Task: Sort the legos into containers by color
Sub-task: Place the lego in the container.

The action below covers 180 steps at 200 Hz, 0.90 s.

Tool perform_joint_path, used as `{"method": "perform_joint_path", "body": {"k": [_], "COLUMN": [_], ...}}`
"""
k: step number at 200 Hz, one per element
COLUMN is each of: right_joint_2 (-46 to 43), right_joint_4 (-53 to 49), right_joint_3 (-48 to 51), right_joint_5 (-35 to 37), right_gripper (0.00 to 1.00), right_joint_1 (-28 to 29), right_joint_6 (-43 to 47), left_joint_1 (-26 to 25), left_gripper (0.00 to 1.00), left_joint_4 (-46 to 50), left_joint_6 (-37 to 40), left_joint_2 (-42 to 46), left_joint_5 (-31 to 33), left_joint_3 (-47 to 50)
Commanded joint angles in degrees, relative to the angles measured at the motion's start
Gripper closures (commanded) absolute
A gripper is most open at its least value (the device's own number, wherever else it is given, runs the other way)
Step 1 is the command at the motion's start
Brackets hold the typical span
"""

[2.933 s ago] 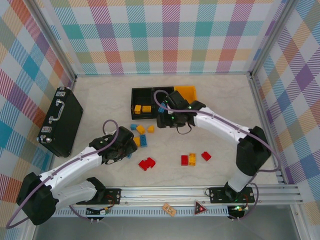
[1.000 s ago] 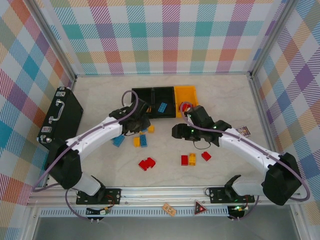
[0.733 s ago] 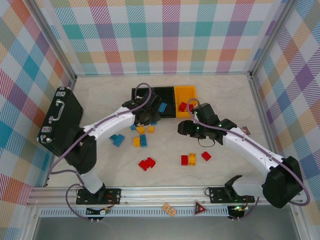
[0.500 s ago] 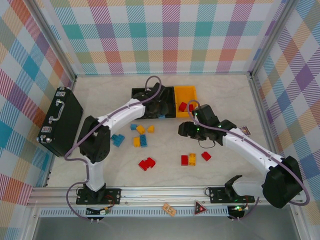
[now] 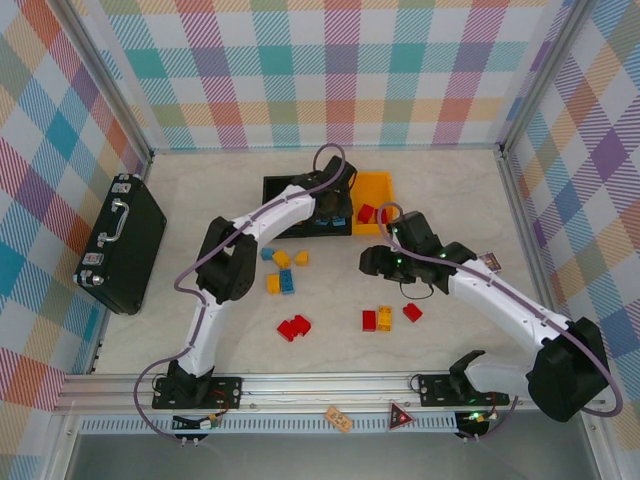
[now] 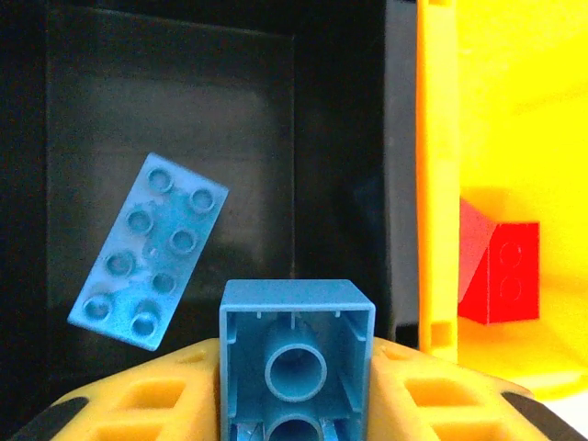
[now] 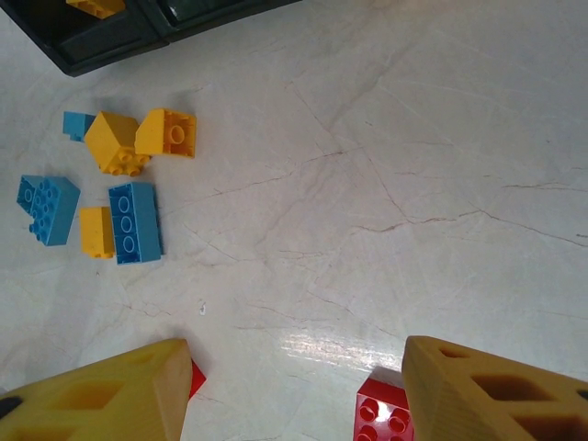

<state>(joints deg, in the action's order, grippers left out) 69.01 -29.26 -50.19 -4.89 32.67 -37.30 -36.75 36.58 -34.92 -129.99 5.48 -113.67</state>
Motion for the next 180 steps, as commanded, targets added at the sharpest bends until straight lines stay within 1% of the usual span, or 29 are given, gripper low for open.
{"method": "perform_joint_path", "body": {"k": [1,18,57,79,133,159,180], "right_joint_2": [-1.6,-1.9,-1.6,-1.3,-1.3,-1.3,-1.6], "right_joint_4": [-1.2,-1.3,-0.7,-0.5,-0.4,-1.7,-4.2], "right_joint_3": [1.1,1.4,1.5,1.4,0.9,0.3,-0.2], "right_joint_5": [1.0,1.1,0.4,0.2,0.2,0.9,2.6], "right_gripper": [0.38,0.38,0.38,0.38,0.38,0.38,0.38], "right_joint_1": [-0.6,-0.7,-0.8,-0.8,-0.8,-0.8,-0.9], "right_joint_6": [-0.3,-0.4,-0.7,-0.6,-0.7,-0.7,-0.7], "left_joint_1": [0.7,0.8,0.7,0.7,0.6,0.2,-0.2], "left_gripper": [0.61,0.58,0.44,0.44,0.44,0.44,0.44], "left_joint_4": [2.1,2.5,2.4,1.4,-1.8,-3.2,-4.3], "left_joint_6": [1.3,1.3,1.2,0.8,0.6,0.8,1.1], "left_joint_2": [-2.0,-2.7,-2.4,-0.8,7.4,11.7,15.0], "left_joint_5": [-0.1,0.6,1.2,0.6,-1.3,-2.9,-5.3], "left_joint_3": [-4.0,-4.7,-3.9,-2.1,6.1,10.5,14.3]}}
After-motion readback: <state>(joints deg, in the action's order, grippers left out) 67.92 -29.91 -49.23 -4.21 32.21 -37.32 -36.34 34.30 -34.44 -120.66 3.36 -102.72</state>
